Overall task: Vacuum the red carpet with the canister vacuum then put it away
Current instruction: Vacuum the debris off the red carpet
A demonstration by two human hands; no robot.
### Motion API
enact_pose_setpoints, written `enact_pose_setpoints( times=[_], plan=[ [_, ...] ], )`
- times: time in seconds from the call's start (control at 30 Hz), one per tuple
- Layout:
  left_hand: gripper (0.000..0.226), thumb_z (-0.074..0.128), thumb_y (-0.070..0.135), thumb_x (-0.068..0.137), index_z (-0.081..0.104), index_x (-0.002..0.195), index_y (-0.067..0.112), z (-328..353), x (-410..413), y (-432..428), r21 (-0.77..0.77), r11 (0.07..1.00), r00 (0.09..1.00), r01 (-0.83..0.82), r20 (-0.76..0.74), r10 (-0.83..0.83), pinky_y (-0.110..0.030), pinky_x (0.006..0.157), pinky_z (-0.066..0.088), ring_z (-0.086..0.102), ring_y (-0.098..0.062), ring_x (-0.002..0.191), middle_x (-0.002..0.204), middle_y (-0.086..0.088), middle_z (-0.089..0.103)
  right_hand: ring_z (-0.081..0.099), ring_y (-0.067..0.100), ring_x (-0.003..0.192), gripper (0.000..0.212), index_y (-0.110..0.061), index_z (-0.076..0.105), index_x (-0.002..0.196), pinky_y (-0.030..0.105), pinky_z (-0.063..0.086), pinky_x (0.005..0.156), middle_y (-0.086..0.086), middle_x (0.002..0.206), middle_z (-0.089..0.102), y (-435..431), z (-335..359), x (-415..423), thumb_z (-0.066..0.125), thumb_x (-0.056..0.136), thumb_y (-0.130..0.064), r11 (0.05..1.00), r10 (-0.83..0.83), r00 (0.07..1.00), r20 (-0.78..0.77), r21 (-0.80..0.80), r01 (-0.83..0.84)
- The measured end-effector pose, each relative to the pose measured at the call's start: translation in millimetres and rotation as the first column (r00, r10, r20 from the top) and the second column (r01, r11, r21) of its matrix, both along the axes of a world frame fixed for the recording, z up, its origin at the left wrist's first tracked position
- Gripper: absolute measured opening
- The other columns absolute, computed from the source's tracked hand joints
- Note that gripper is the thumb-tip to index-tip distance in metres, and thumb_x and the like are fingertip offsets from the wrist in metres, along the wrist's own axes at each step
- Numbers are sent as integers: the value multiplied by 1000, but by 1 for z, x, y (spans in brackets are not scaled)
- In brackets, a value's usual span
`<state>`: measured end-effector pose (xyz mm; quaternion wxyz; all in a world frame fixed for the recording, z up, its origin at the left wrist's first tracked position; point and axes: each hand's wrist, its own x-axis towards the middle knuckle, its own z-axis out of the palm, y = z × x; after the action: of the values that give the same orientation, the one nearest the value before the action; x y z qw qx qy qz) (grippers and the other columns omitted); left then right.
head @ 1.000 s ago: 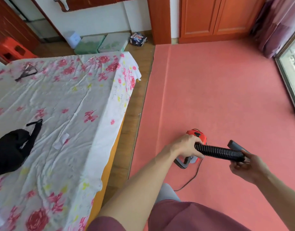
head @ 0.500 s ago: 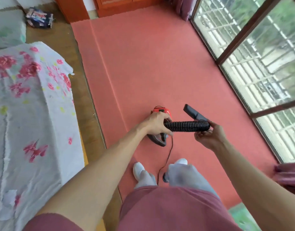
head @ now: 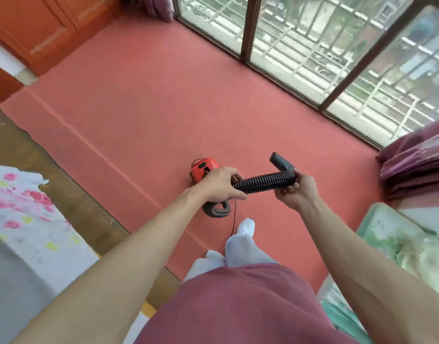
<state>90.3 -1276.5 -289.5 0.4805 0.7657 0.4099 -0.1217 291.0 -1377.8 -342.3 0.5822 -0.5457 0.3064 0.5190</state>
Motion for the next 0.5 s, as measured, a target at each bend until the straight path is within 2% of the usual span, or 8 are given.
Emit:
enact_pose_setpoints(
  times=[0.13,0.27,0.4,0.5],
  plan=[
    [40,86,35,70,66,103,24,-7,31,5,-28,993,993,114,-17,-115,-25,82,51,66,-12,90,98,7,70,44,15,59,15,-14,48,88,26,41,54,2,69,45,-25,-9,15,61,87,-23,999,-49,999,-1,-16,49],
    [46,87,32,72,67,112,18,-14,58,-11,-122,958,962,261,-42,-268,-32,89,55,68,-16,95,103,2,71,42,14,54,16,-13,45,87,24,40,54,1,67,42,-60,-13,24,58,89,-21,983,-186,983,-7,-13,186],
    [47,85,33,74,69,116,18,-17,74,-27,-157,880,888,448,-34,-459,-30,86,53,65,-15,91,101,3,69,42,14,60,15,-13,45,87,24,39,59,2,71,41,-98,-17,19,56,90,-23,974,-225,974,12,-15,226],
    [38,83,37,73,70,104,20,-22,74,-29,-165,784,787,598,-62,-614,-37,78,59,67,-17,82,91,1,71,40,14,61,17,-13,44,81,24,38,60,2,70,41,-115,-10,-5,54,90,-22,949,-311,950,23,-35,312]
  ],
)
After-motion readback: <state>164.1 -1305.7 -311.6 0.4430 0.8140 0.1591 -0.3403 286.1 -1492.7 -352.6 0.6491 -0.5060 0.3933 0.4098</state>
